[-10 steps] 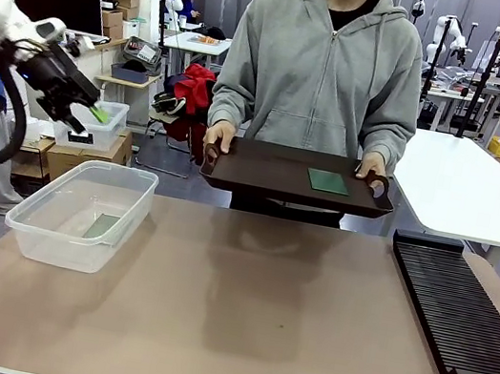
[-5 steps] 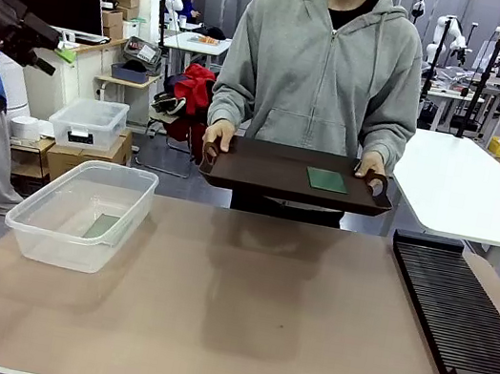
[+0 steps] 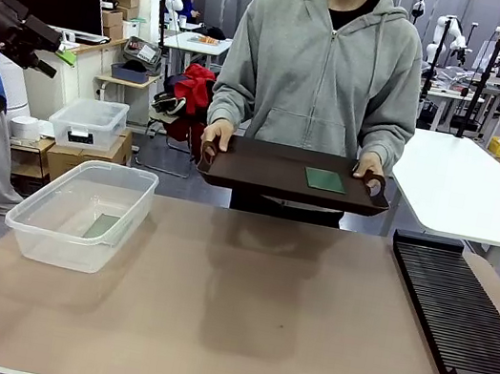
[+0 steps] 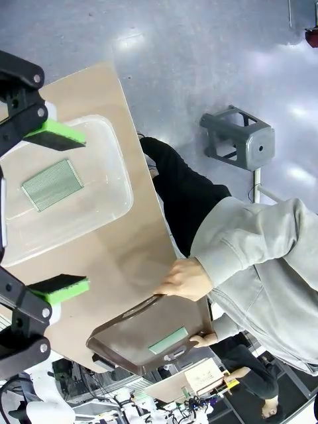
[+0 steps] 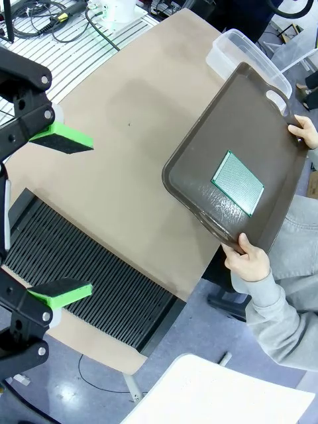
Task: Sort PCBs into racks and boxes based on the side picked up.
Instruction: Pick up the Blank PCB handed by the Human.
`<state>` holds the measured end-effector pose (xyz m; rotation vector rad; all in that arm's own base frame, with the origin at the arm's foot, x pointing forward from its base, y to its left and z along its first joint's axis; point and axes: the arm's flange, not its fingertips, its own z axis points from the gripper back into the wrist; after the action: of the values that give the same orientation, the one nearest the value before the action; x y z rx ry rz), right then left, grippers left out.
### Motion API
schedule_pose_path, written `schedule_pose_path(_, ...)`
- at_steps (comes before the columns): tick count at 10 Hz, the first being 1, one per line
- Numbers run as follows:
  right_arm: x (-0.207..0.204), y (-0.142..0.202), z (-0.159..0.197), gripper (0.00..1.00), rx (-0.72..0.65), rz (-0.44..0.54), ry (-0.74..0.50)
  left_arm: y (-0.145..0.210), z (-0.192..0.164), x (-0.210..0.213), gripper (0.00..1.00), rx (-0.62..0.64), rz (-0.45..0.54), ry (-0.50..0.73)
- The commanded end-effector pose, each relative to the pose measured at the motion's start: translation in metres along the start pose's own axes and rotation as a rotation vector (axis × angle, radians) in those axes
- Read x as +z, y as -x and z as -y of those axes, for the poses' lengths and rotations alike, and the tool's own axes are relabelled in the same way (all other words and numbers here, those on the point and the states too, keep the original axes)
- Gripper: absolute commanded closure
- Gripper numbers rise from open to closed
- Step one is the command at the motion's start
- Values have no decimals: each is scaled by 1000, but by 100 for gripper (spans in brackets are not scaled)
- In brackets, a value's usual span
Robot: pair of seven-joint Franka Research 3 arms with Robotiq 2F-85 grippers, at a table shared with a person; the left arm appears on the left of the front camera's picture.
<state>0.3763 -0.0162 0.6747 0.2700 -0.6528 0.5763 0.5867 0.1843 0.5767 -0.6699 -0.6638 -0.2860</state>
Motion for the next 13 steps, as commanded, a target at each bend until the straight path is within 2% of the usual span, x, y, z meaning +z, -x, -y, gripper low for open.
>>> schedule_pose_path(1,-1,1,0,0,-1,-1,-1,2,2,0,0,-10,-19,-10)
schedule_pose_path(6,-1,1,0,0,-1,-1,-1,0,0,0,0,0,0,0)
schedule_pose_path(7,-1,1,0,0,-1,-1,-1,-1,15,7,0,-86,-68,33)
schedule_pose_path(9,-1,1,0,0,-1,-1,-1,-7,40,15,0,-245,-119,92)
schedule_pose_path(11,-1,1,0,0,-1,-1,-1,-7,69,24,0,-386,-119,87)
schedule_pose_path(13,-1,1,0,0,-1,-1,-1,-7,99,27,0,-533,-74,113)
